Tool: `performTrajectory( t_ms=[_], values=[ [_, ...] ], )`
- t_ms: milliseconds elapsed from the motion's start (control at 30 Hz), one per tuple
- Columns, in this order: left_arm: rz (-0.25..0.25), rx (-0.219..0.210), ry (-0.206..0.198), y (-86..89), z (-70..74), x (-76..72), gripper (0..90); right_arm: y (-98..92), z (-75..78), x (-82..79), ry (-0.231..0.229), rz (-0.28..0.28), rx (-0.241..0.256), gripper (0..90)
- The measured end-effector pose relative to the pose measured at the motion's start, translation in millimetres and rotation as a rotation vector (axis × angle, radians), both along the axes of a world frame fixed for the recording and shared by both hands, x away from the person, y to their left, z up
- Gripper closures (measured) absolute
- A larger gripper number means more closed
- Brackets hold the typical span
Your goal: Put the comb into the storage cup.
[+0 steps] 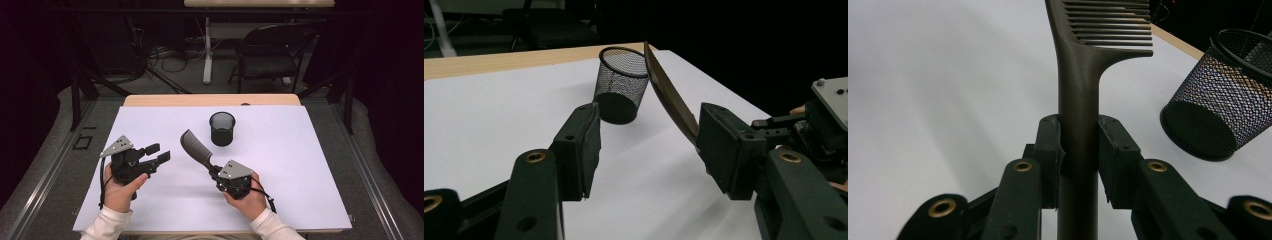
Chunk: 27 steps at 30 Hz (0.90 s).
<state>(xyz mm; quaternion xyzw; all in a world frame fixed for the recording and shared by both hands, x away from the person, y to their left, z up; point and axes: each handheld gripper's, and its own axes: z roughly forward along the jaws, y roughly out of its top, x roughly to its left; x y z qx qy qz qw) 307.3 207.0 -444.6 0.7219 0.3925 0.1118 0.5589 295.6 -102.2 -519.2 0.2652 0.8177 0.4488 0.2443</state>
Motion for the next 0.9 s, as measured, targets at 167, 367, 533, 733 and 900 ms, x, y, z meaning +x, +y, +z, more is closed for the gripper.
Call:
performTrajectory(
  t_ms=[167, 367, 533, 733, 900],
  values=[
    [-0.008, -0.014, 0.015, -6.6, 4.3, 2.3, 42.9, -0.8, 0.5, -0.2, -0.004, -0.003, 0.004, 72.7],
    [-0.01, -0.033, 0.013, -14.4, 4.1, 5.0, 42.5, -1.6, 1.3, -0.1, -0.014, -0.008, 0.011, 72.7],
    [-0.006, -0.064, 0.001, -19.4, 4.7, 7.4, 42.5, -2.0, 1.6, -0.3, -0.015, -0.01, 0.014, 72.7],
    [-0.005, -0.102, 0.009, -23.9, 4.2, 10.3, 42.5, -2.9, 2.3, -0.2, -0.018, -0.016, 0.018, 72.7],
    [-0.017, -0.11, 0.034, -27.7, 1.8, 9.9, 42.5, -2.8, 2.3, -0.2, -0.02, -0.015, 0.019, 72.7]
  ],
)
